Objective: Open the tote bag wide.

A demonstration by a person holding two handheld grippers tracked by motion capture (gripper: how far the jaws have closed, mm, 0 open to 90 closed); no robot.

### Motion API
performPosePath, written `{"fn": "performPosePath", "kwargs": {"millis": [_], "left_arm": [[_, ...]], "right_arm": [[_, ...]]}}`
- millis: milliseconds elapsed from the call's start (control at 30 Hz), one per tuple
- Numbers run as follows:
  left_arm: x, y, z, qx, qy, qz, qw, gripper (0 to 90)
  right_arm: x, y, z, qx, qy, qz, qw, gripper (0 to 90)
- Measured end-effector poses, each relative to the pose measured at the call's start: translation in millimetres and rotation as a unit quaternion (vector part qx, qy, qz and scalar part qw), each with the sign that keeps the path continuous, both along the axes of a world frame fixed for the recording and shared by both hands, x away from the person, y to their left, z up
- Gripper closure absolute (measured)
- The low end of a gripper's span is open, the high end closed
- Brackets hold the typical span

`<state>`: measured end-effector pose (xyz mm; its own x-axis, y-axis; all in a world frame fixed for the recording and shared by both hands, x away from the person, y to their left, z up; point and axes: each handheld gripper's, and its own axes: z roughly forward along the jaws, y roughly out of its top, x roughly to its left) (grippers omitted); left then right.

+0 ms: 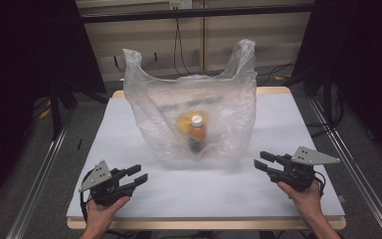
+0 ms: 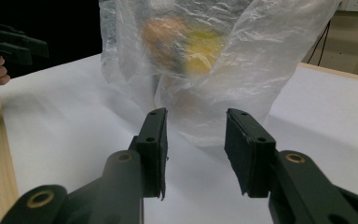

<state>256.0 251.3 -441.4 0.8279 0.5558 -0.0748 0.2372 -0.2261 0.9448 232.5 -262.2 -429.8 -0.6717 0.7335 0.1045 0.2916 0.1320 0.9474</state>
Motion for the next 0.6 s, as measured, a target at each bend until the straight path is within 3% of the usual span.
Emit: {"fn": "performPosePath", "kwargs": {"millis": [200,300,433,600], "left_arm": [[0.0,-13.3,6.4,-0.003,0.032,-0.034,0.9989,69.3],[4.4,-16.0,8.8,0.004,0.034,-0.047,0.9983,76.0],[12.9,-18.5,12.5,-0.010,0.035,-0.050,0.9981,84.7],[22.9,-27.7,15.5,-0.005,0.037,-0.055,0.9978,87.4]], "right_arm": [[2.7,6.5,7.8,-0.003,0.002,0.016,0.9999,73.7],[7.8,10.9,10.6,-0.010,0.010,0.025,0.9996,80.5],[14.6,15.8,13.0,-0.002,0.014,0.047,0.9988,88.5],[24.8,19.2,20.2,0.008,0.016,0.061,0.9980,90.0]]}}
